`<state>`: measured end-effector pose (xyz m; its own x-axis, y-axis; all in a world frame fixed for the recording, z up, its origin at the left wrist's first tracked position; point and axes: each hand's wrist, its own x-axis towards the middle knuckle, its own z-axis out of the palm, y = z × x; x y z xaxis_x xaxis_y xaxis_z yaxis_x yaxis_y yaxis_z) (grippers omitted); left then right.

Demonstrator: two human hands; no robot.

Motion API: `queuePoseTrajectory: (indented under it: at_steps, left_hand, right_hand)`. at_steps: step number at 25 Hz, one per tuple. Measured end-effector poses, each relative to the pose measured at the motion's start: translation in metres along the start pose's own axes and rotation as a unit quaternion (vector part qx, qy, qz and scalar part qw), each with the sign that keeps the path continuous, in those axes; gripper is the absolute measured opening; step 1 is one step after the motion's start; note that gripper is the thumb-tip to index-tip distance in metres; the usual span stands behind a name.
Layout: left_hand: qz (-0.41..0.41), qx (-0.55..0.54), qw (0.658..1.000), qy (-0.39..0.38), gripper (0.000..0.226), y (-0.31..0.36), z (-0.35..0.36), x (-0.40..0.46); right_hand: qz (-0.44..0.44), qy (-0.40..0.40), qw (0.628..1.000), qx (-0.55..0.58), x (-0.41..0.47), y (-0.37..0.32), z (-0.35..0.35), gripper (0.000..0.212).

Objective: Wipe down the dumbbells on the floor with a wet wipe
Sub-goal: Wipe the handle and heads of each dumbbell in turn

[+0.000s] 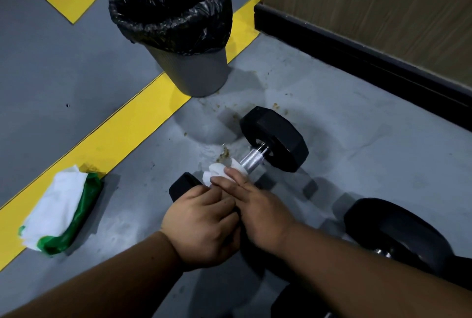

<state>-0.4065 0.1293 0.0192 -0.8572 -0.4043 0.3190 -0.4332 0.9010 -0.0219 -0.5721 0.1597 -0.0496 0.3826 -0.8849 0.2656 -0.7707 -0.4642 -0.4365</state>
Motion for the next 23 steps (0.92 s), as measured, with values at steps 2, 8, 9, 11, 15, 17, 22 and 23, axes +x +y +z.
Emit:
queuePoseTrajectory:
  at_steps: [2, 8, 9, 11, 15, 17, 22, 23]
  left_hand:
    - [-0.004, 0.001, 1.0, -0.003, 0.025, 0.001, 0.0, 0.0]
    - [-0.004, -0.002, 1.0, 0.005, 0.027, 0.002, -0.001, 0.0]
    - [-0.004, -0.001, 1.0, 0.003, 0.026, 0.002, -0.001, -0.001]
    - [-0.003, -0.003, 1.0, -0.001, 0.026, 0.002, 0.0, -0.001]
    - [-0.004, -0.003, 1.0, -0.007, 0.027, 0.001, -0.001, 0.0]
    - [-0.007, -0.006, 1.0, -0.009, 0.028, 0.001, -0.001, -0.001]
    - [-0.011, -0.01, 1.0, -0.016, 0.027, 0.002, -0.001, 0.001]
    - [-0.012, -0.011, 1.0, -0.018, 0.026, 0.002, -0.001, 0.001]
  right_hand:
    - [-0.016, -0.021, 1.0, 0.006, 0.007, 0.014, -0.012, 0.059]
    - [0.107, 0.021, 0.994, 0.007, 0.003, 0.034, 0.008, 0.085]
    - [0.08, -0.019, 0.997, 0.001, -0.002, 0.022, 0.02, 0.088]
    - [0.02, -0.064, 0.997, 0.035, -0.007, 0.009, 0.026, 0.078]
    - [0.017, 0.015, 0.997, 0.068, 0.004, 0.039, -0.01, 0.067]
    - [0.078, 0.075, 0.992, 0.071, 0.003, 0.047, -0.008, 0.069]
    - [0.034, 0.039, 0.996, 0.069, -0.005, 0.005, 0.024, 0.064]
    - [0.015, 0.026, 0.997, 0.069, -0.003, 0.007, 0.021, 0.06]
